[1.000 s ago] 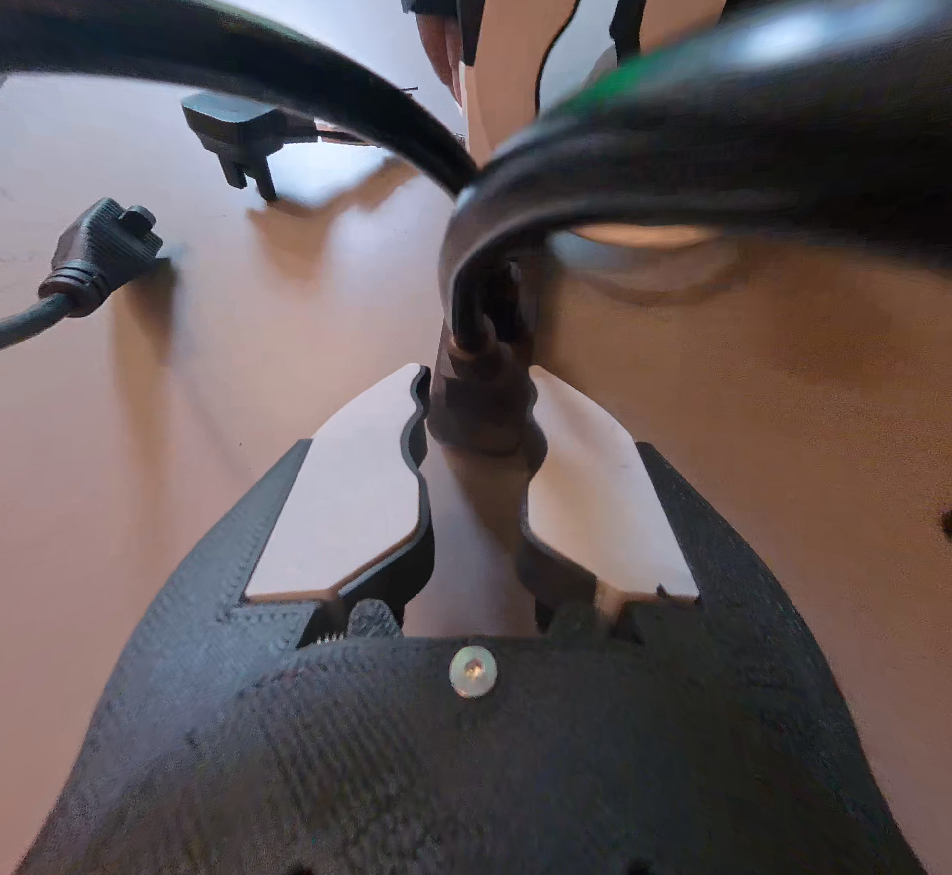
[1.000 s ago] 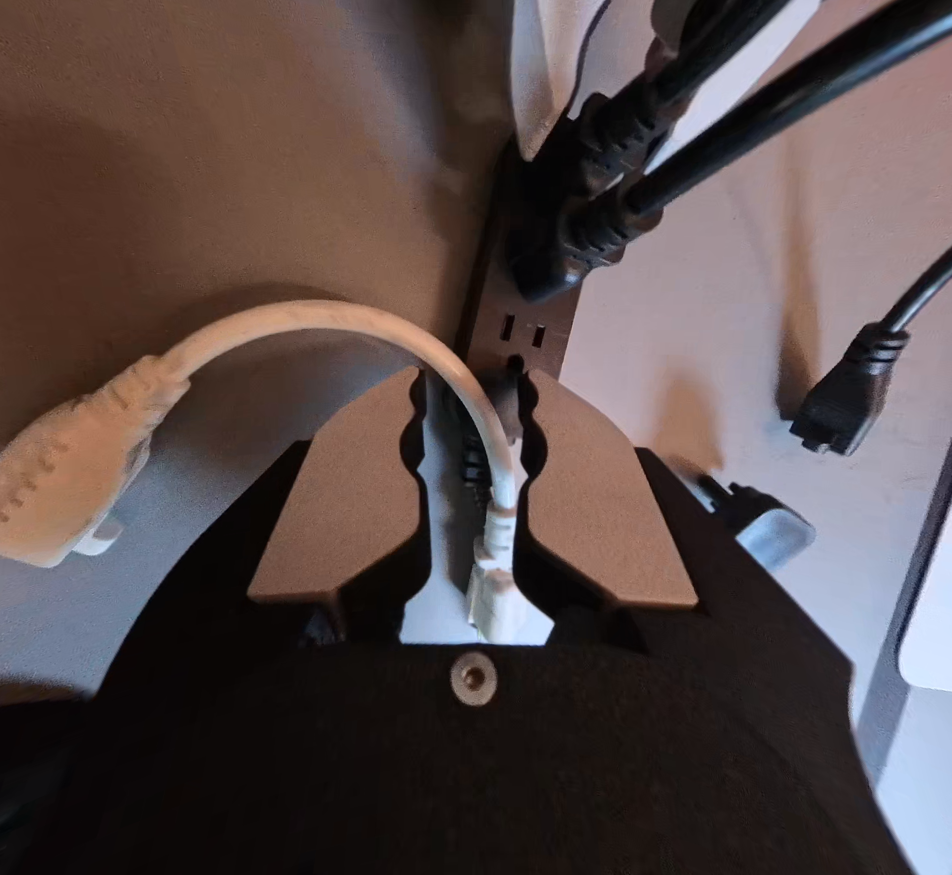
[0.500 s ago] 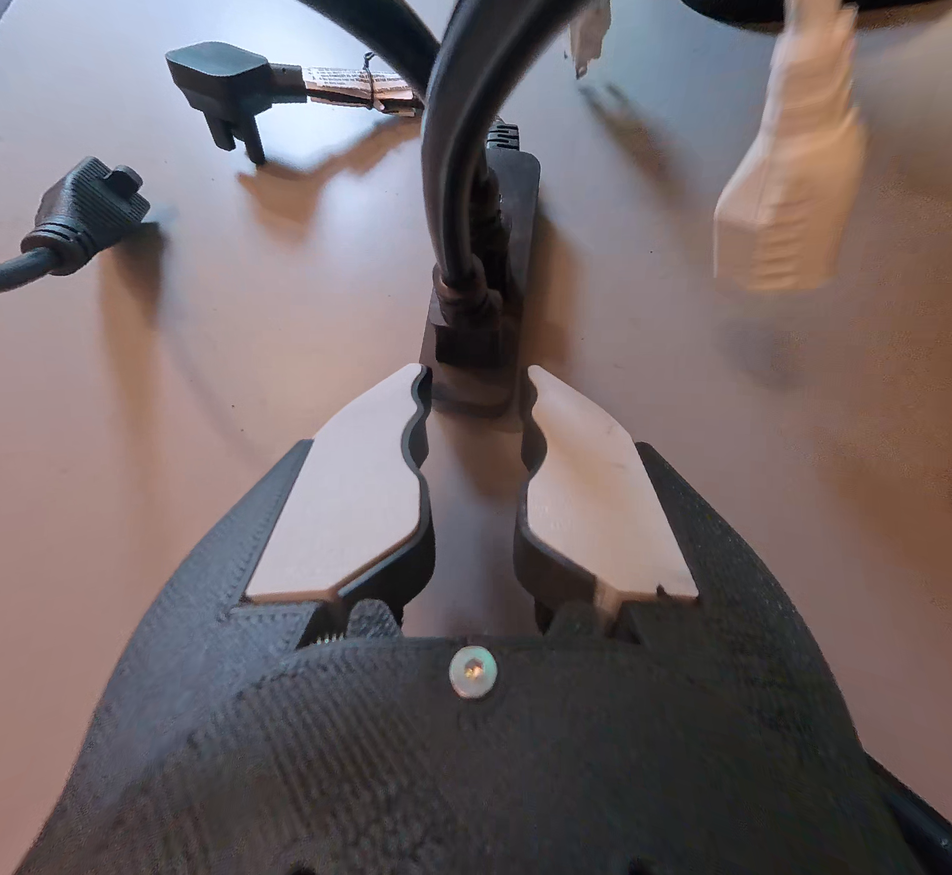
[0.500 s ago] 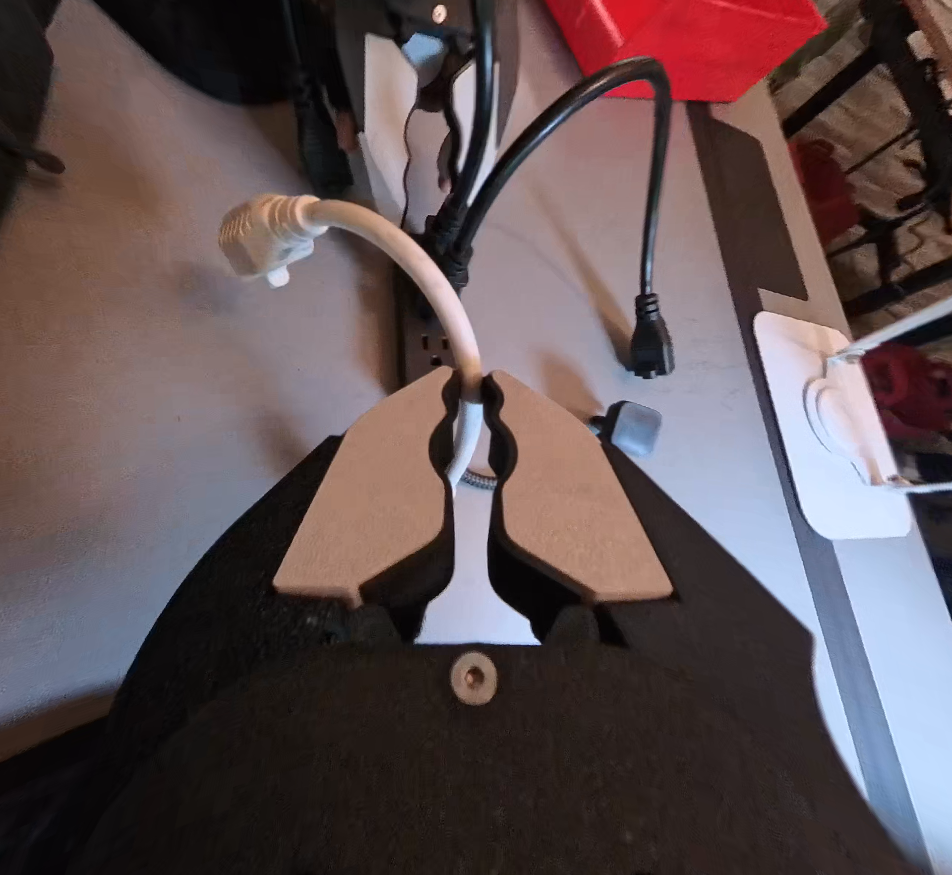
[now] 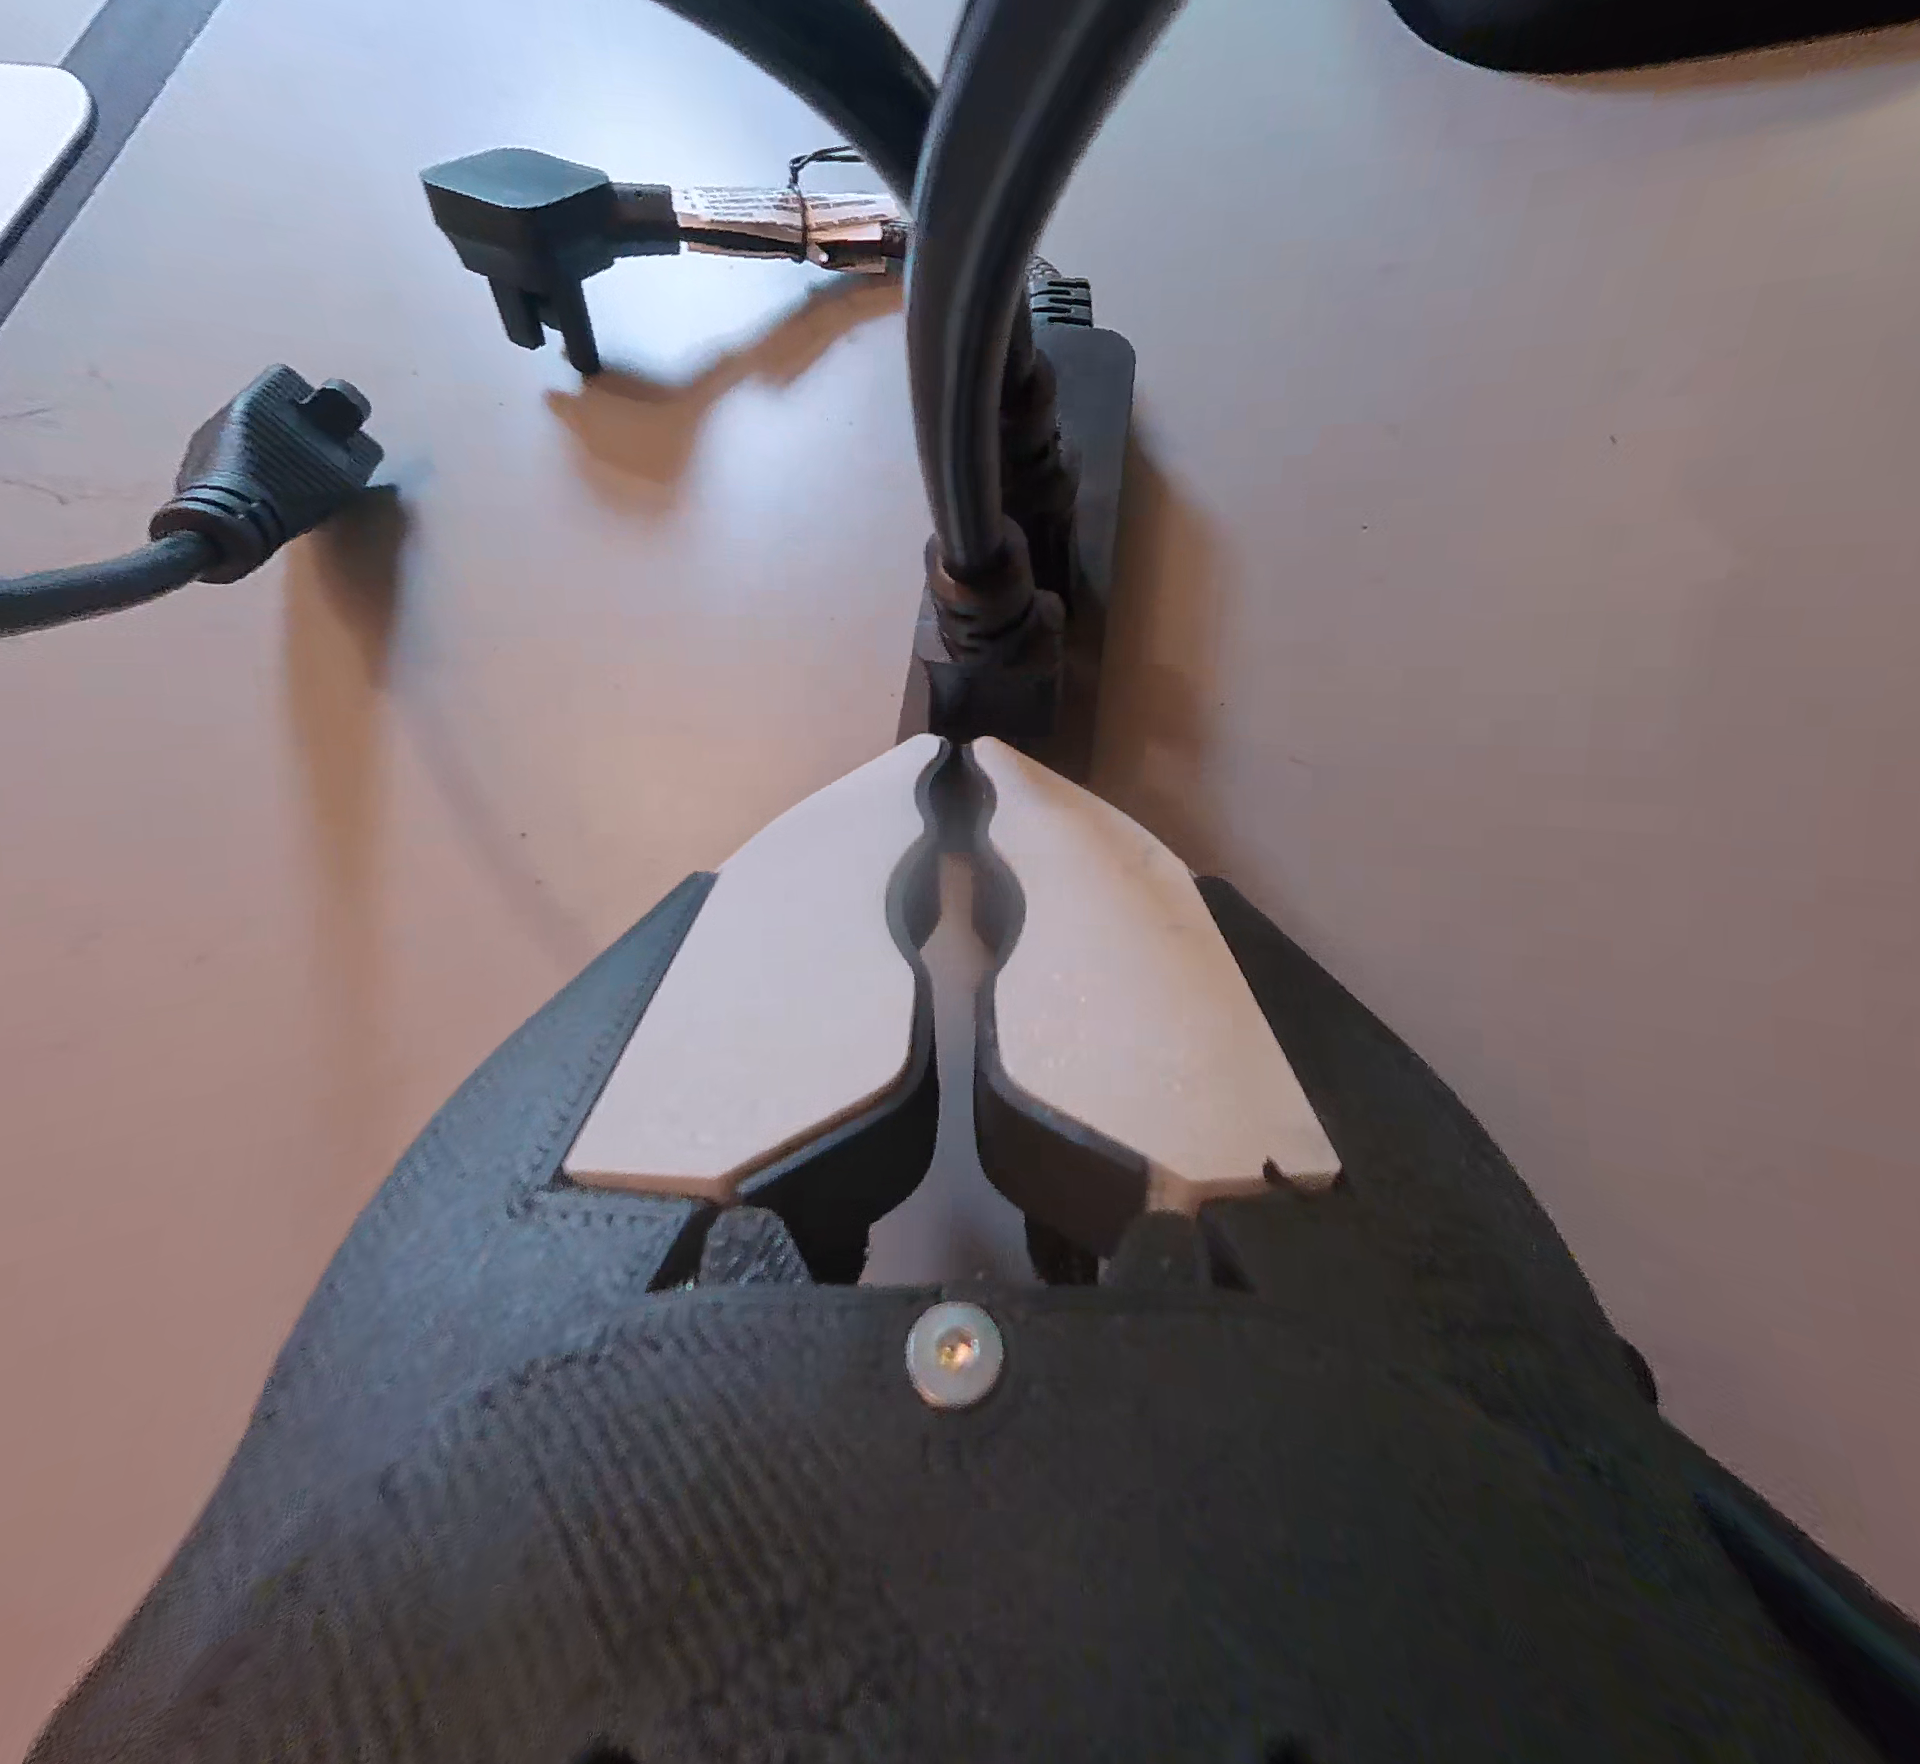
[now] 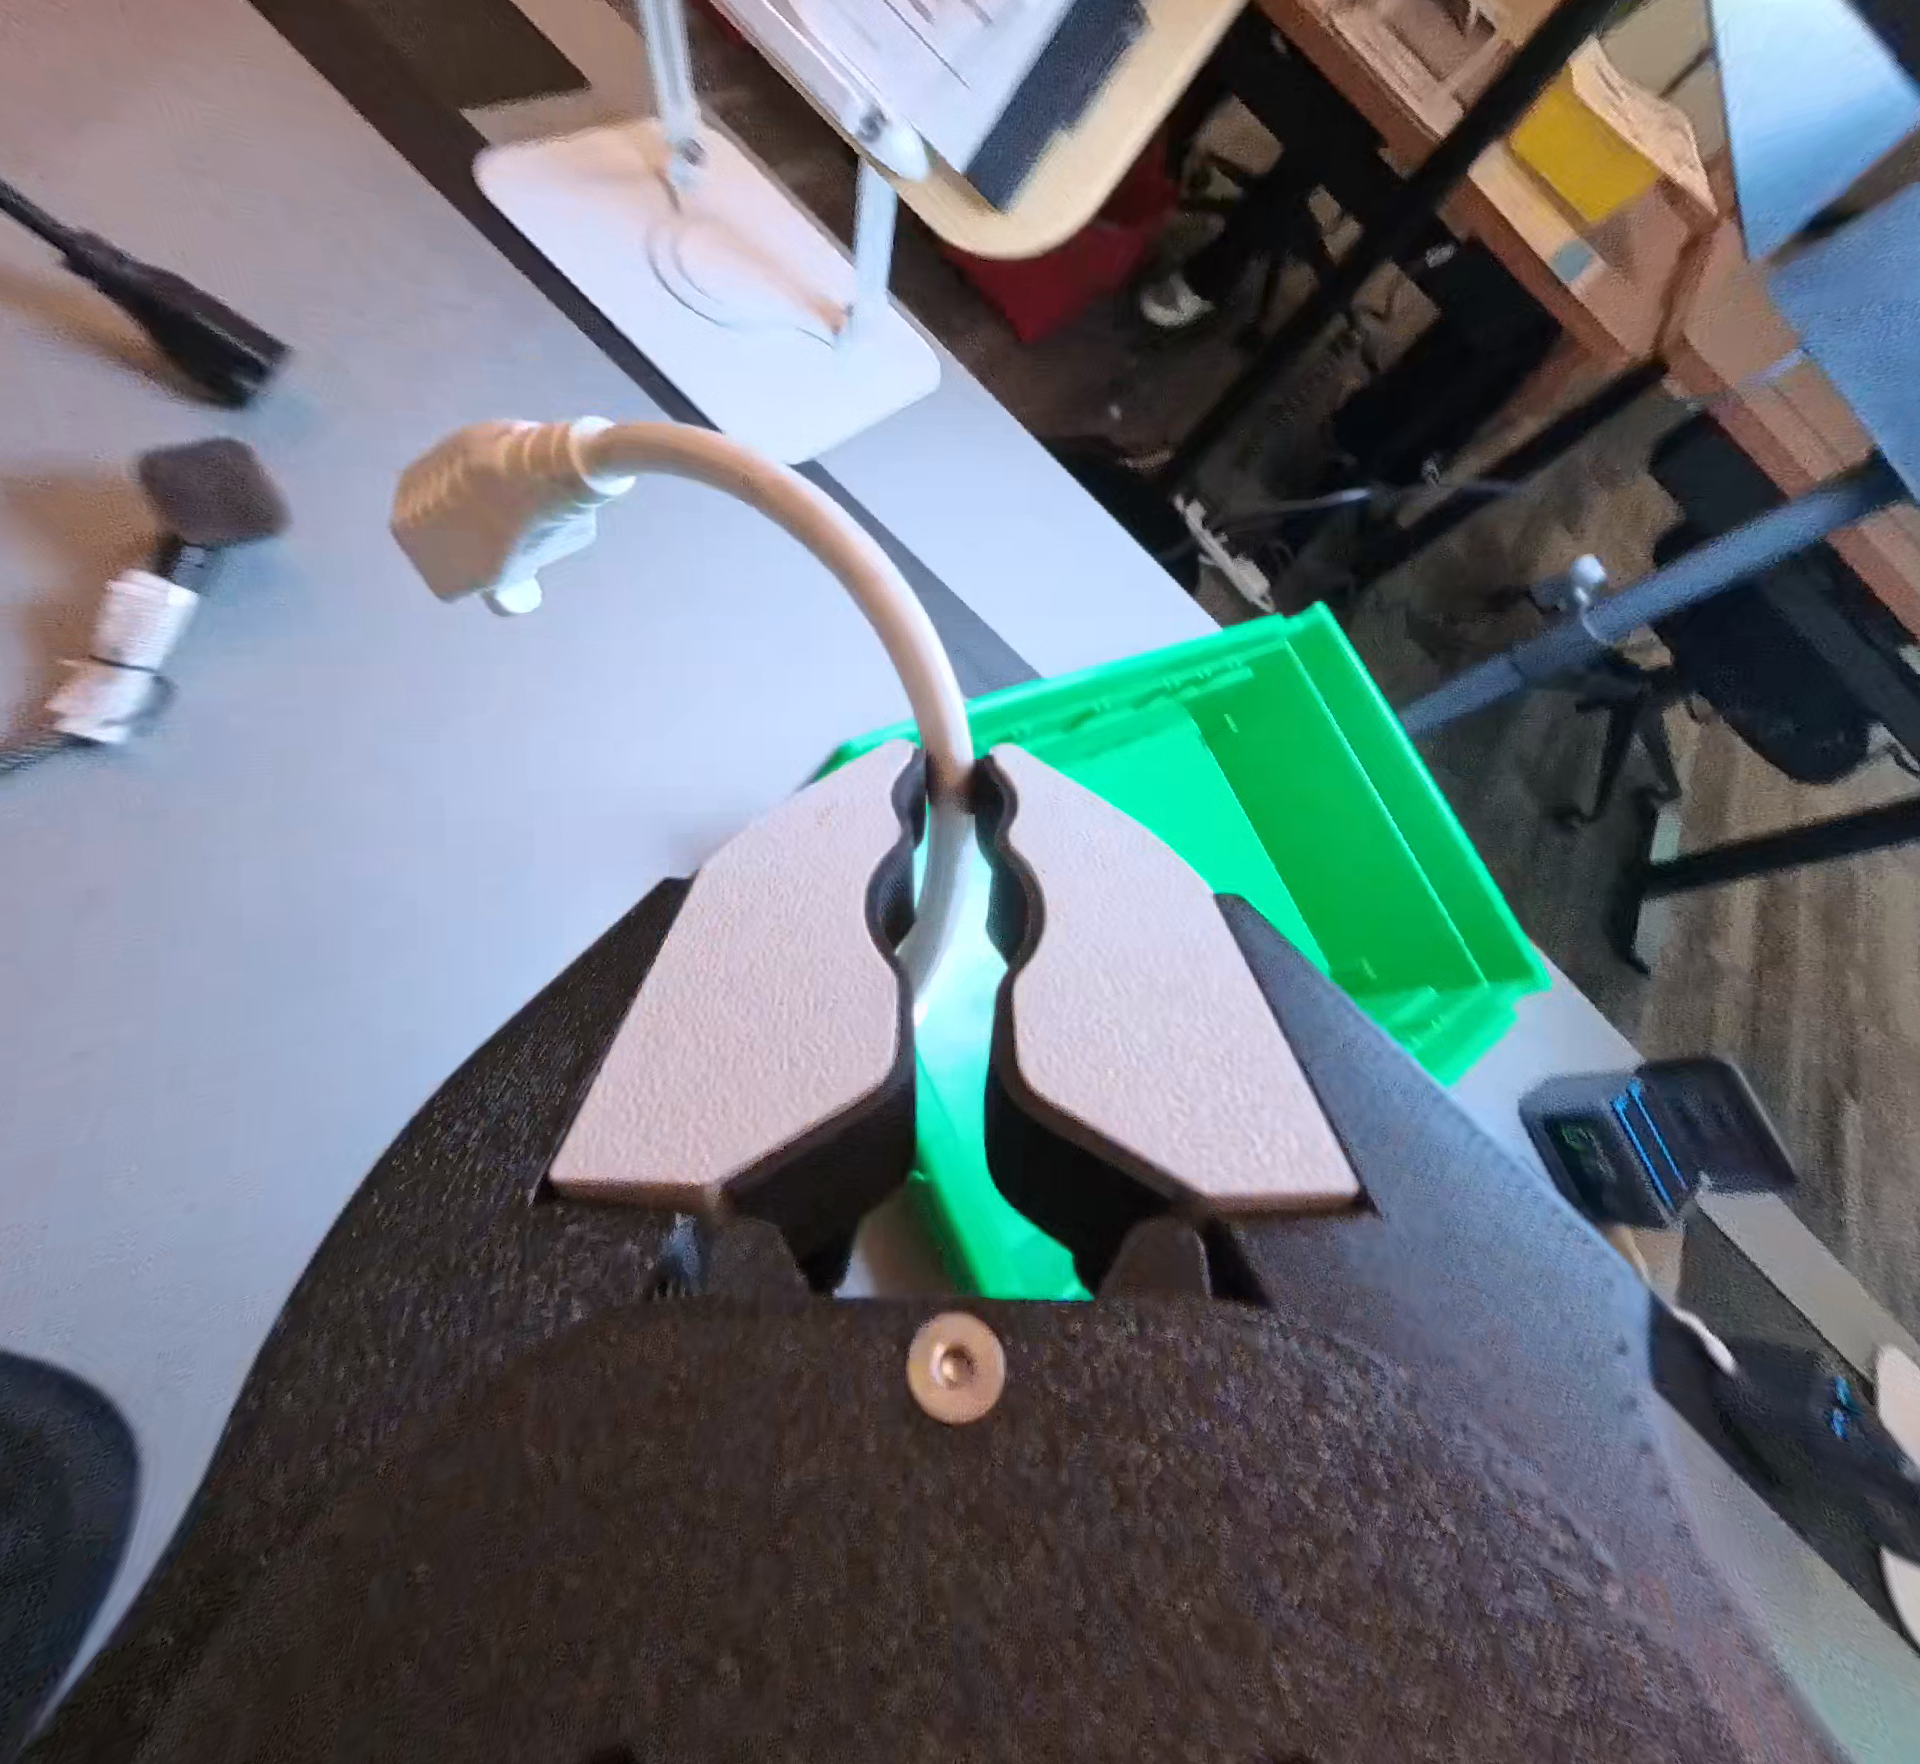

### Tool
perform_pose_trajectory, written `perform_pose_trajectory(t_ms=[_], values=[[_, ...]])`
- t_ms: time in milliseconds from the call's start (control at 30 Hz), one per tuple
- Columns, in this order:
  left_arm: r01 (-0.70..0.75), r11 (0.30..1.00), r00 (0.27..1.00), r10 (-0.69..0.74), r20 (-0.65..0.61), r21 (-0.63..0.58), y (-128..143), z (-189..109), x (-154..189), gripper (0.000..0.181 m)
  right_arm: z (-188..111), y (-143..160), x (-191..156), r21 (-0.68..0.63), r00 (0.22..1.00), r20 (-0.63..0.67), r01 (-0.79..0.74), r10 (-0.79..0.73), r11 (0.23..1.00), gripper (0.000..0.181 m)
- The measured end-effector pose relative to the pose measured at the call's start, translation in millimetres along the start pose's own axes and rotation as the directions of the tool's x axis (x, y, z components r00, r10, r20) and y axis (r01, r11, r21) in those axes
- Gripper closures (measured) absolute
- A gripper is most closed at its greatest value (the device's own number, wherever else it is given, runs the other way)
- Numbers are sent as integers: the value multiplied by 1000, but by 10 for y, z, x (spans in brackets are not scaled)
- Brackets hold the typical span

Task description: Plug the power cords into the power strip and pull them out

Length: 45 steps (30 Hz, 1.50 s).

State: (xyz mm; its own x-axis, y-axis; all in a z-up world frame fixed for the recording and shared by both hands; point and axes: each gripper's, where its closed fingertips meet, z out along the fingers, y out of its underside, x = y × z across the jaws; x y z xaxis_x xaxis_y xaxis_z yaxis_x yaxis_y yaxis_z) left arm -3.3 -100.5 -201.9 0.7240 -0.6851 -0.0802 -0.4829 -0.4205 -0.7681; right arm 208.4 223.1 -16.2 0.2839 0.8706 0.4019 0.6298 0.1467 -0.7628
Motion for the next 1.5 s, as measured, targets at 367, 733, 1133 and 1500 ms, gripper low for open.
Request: perform_pose_trajectory(t_ms=[367,733,1133,1500], values=[[59,998,998,-61,35,38,65,2,-151,181,663,1116,1236,-198,883,-295,-431,366,880,173],[121,986,993,-119,-18,114,-19,-42,-146,157,1220,1592,1214,-454,893,-292,-444,342,772,173],[125,988,992,-121,-45,96,16,22,-119,148,956,1365,765,-543,883,151,-302,445,784,173],[128,989,987,-120,-104,72,-5,-4,1,135,1264,1472,950,-433,959,-93,-282,269,856,135]])
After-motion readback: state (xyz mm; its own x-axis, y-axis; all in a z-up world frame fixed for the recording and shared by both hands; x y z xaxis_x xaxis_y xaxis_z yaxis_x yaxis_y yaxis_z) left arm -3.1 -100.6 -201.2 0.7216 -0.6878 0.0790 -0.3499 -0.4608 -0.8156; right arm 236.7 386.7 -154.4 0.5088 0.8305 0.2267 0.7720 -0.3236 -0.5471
